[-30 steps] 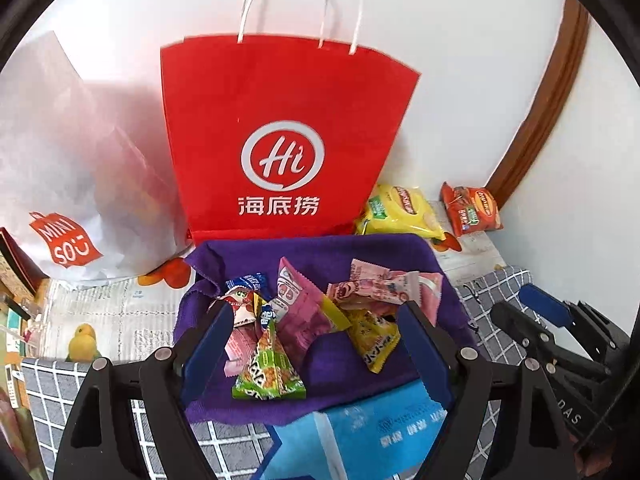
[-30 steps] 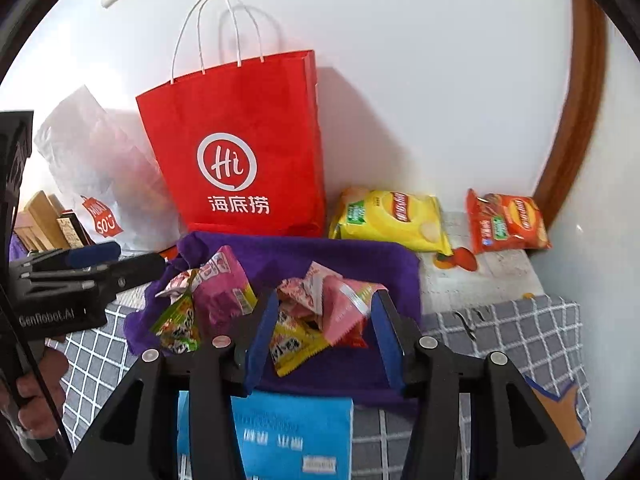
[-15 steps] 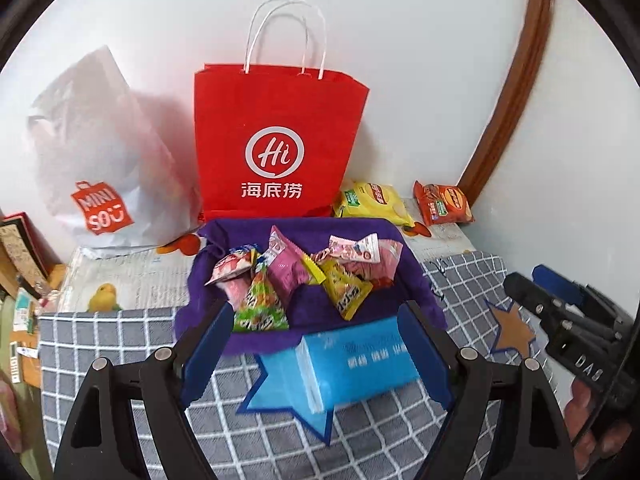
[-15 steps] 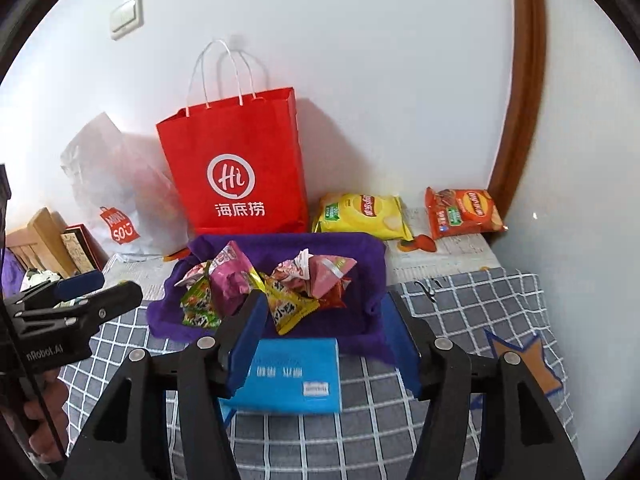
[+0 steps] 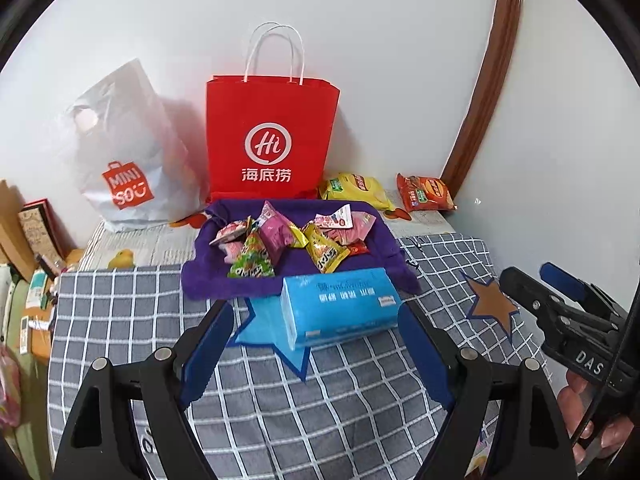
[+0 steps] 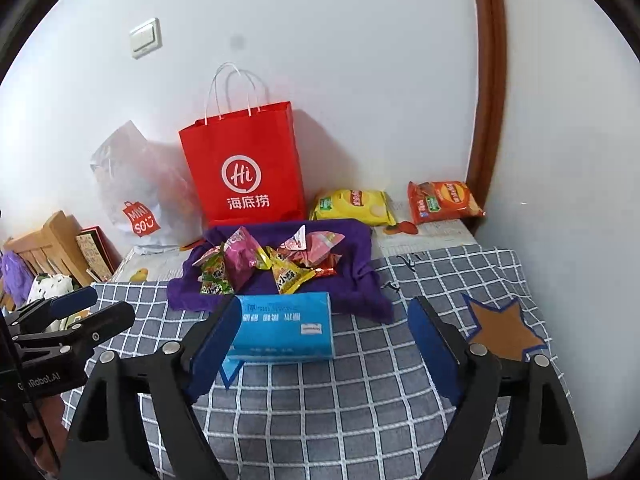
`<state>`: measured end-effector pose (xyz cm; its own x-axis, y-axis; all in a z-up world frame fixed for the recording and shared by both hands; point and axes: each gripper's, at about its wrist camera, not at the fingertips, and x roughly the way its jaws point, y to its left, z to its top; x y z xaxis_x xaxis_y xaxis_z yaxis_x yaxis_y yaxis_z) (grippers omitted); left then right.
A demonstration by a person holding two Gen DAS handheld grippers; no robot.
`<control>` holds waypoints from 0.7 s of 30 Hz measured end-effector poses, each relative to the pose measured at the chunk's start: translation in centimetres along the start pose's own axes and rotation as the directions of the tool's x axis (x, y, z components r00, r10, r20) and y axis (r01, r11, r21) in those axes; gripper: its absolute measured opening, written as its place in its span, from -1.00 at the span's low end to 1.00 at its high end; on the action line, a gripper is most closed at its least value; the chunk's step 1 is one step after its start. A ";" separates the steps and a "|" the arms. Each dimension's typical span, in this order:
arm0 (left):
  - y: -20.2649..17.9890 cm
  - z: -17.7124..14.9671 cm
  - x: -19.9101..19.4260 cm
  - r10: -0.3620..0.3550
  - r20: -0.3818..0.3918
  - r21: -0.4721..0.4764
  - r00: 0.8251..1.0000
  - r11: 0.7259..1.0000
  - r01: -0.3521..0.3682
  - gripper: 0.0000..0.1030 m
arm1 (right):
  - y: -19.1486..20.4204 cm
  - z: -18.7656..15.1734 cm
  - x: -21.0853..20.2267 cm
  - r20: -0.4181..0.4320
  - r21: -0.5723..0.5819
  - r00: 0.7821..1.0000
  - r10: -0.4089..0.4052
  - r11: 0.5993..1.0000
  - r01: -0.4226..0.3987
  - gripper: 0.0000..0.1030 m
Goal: Organize snacks
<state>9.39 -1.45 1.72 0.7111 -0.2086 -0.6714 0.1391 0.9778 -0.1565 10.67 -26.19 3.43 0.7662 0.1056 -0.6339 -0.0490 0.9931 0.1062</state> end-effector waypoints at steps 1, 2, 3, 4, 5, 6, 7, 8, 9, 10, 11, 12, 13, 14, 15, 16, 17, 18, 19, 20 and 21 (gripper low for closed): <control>-0.1 -0.5 -0.3 0.012 0.004 -0.001 1.000 1.000 -0.012 0.62 | -0.1 -0.4 -0.3 0.005 -0.003 1.000 -0.003 1.000 0.003 0.78; -0.3 -0.9 -0.5 0.022 0.009 0.000 1.000 1.000 -0.022 0.62 | -0.2 -0.7 -0.6 0.009 -0.006 1.000 -0.006 1.000 0.006 0.80; -0.5 -1.3 -0.8 0.029 0.013 0.004 1.000 1.000 -0.029 0.62 | -0.3 -1.3 -1.0 0.014 -0.011 1.000 -0.013 1.000 0.013 0.84; -0.7 -1.9 -1.2 0.039 0.023 0.012 0.999 0.999 -0.040 0.62 | -0.3 -1.6 -1.2 0.015 -0.013 1.000 -0.016 1.000 0.016 0.88; -0.8 -2.4 -1.4 0.046 0.028 0.014 0.999 0.999 -0.046 0.62 | -0.4 -2.0 -1.4 0.015 -0.016 1.000 -0.016 1.000 0.016 0.88; -1.0 -2.7 -1.6 0.055 0.033 0.015 0.998 0.998 -0.055 0.62 | -0.4 -2.5 -1.6 0.012 -0.020 1.000 -0.015 1.000 0.015 0.89; -1.2 -3.2 -1.9 0.064 0.039 0.017 0.997 0.998 -0.065 0.62 | -0.4 -2.9 -1.8 0.008 -0.023 1.000 -0.016 1.000 0.017 0.90; -1.4 -3.5 -2.1 0.069 0.042 0.019 0.997 0.997 -0.070 0.62 | -0.5 -3.3 -1.9 0.005 -0.024 1.000 -0.020 1.000 0.020 0.90; -1.6 -4.0 -2.4 0.075 0.045 0.022 0.996 0.997 -0.076 0.62 | -0.5 -3.7 -2.1 0.003 -0.025 1.000 -0.025 0.999 0.025 0.90; -1.8 -4.4 -2.6 0.079 0.047 0.024 0.996 0.996 -0.080 0.62 | -0.5 -4.0 -2.3 0.002 -0.026 1.000 -0.028 0.999 0.028 0.90; -1.9 -4.6 -2.8 0.083 0.049 0.026 0.995 0.996 -0.084 0.62 | -0.5 -4.3 -2.5 0.002 -0.027 1.000 -0.029 0.999 0.029 0.90; -2.0 -4.9 -3.1 0.086 0.052 0.028 0.995 0.996 -0.087 0.62 | -0.6 -4.7 -2.8 0.004 -0.024 1.000 -0.026 0.999 0.026 0.90; -2.2 -5.3 -3.4 0.088 0.058 0.030 0.994 0.995 -0.090 0.62 | -0.6 -5.0 -3.1 0.007 -0.021 1.000 -0.023 1.000 0.023 0.90; -2.2 -5.5 -3.6 0.090 0.060 0.029 0.994 0.995 -0.091 0.62 | -0.7 -5.3 -3.4 0.011 -0.019 1.000 -0.016 1.000 0.017 0.90; -2.3 -5.7 -3.9 0.089 0.063 0.028 0.994 0.995 -0.091 0.62 | -0.7 -5.6 -3.8 0.015 -0.018 1.000 -0.012 1.000 0.012 0.90; -2.5 -5.9 -4.1 0.088 0.066 0.029 0.994 0.995 -0.090 0.62 | -0.7 -5.8 -4.0 0.018 -0.018 1.000 -0.011 1.000 0.011 0.90; -2.6 -6.1 -4.3 0.089 0.067 0.031 0.994 0.995 -0.091 0.62 | -0.7 -6.0 -4.3 0.021 -0.020 1.000 -0.012 1.000 0.012 0.90; -2.8 -6.3 -4.5 0.092 0.069 0.033 0.993 0.995 -0.094 0.62 | -0.7 -6.3 -4.6 0.025 -0.021 1.000 -0.012 1.000 0.012 0.90; -2.9 -6.4 -4.7 0.095 0.073 0.036 0.993 0.995 -0.098 0.62 | -0.7 -6.5 -4.8 0.027 -0.021 1.000 -0.011 1.000 0.011 0.90; -3.0 -6.5 -4.8 0.098 0.077 0.038 0.992 0.994 -0.102 0.62 | -0.8 -6.5 -4.9 0.028 -0.021 1.000 -0.009 1.000 0.009 0.90; -3.1 -6.5 -4.9 0.103 0.080 0.040 0.991 0.994 -0.106 0.63 | -0.8 -6.6 -5.1 0.031 -0.021 1.000 -0.006 1.000 0.007 0.90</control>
<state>1.00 -3.58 0.80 0.7746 -0.1049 -0.6237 0.0902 0.9944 -0.0552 2.52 -27.23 1.51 0.7859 0.0978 -0.6106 -0.0572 0.9947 0.0857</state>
